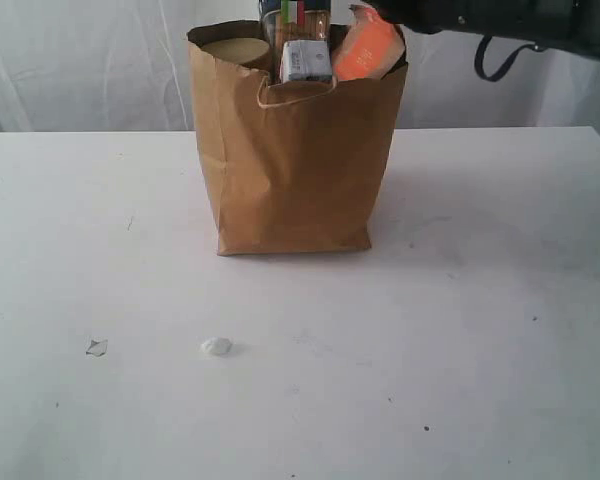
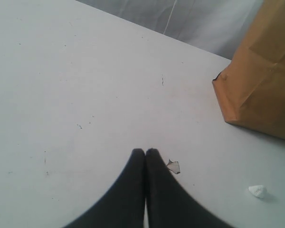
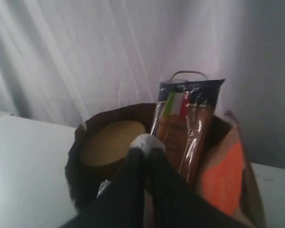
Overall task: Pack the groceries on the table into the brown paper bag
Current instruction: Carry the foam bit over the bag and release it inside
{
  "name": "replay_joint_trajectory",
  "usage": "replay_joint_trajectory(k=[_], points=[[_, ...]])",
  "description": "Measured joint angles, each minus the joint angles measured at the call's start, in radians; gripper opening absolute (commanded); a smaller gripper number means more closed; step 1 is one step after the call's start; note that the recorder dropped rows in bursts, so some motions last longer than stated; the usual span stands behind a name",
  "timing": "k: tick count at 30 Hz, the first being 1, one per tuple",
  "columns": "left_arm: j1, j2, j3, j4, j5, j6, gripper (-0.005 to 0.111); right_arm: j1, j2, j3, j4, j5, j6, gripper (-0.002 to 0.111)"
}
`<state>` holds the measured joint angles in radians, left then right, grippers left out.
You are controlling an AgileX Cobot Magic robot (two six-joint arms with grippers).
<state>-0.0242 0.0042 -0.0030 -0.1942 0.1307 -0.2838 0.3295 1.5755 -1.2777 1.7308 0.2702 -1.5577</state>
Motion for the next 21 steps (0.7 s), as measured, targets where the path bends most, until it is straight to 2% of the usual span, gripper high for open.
replay_joint_trajectory(k=[9,18,21], points=[[0.000,0.000,0.000,0.000,0.000,0.000,0.000,0.000,0.129,-0.086,0.012,-0.039,-0.052,0.002],[0.000,0.000,0.000,0.000,0.000,0.000,0.000,0.000,0.156,-0.104,0.014,-0.074,-0.059,0.023],[0.000,0.000,0.000,0.000,0.000,0.000,0.000,0.000,0.156,-0.104,0.014,-0.076,-0.059,0.026]])
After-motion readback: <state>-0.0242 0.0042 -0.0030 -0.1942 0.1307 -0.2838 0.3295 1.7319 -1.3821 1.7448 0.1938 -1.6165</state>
